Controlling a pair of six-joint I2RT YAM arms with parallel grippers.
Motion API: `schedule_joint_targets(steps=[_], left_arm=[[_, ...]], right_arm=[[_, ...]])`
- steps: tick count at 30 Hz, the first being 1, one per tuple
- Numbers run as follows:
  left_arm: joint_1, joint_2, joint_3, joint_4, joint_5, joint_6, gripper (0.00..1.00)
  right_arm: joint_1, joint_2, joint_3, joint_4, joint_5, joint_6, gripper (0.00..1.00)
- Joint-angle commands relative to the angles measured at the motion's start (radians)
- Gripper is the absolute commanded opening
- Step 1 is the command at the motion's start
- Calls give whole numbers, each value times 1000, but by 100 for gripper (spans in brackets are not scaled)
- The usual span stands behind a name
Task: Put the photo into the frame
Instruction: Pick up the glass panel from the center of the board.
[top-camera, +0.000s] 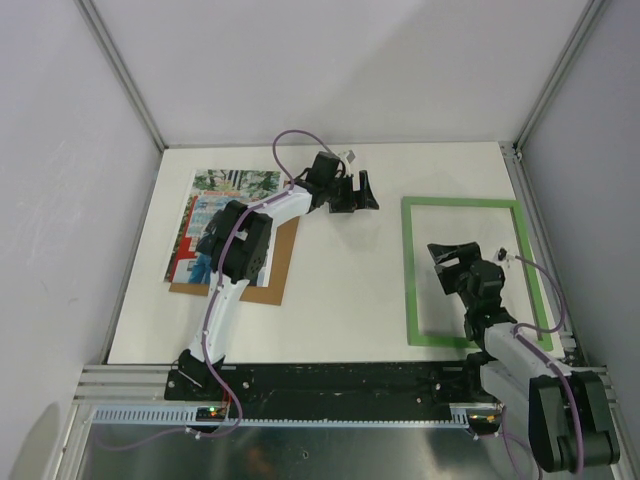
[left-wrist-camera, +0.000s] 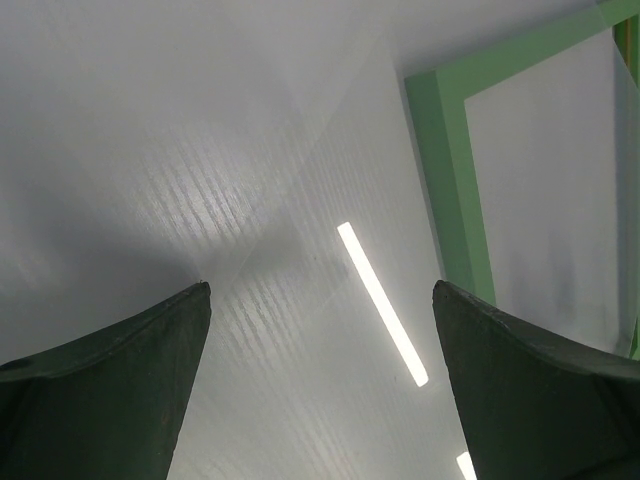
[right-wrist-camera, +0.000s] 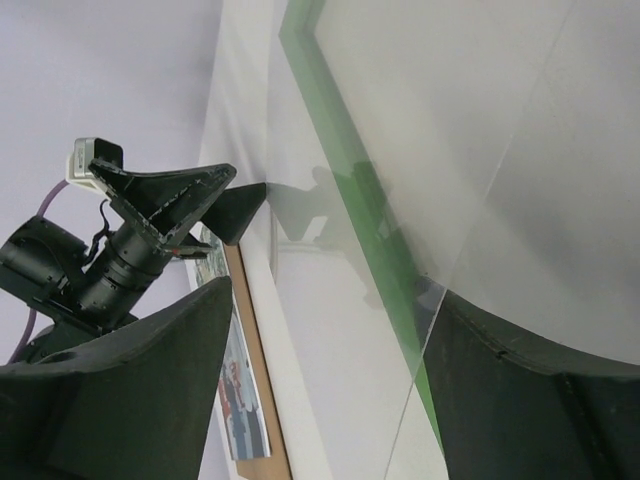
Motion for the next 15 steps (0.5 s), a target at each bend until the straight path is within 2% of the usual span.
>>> schedule_joint_targets(steps=[1,10,15], left_arm=[[-24,14,-32,-161,17,-4,100],[-24,3,-21,-174,18,10,100],[-16,-43,-9,-181,18,25,100]], right_arm=[[-5,56,28,157,-5,30,74],[-8,99,56,135,-6,-12,50],[-16,99,105,55,-6,-70,22]])
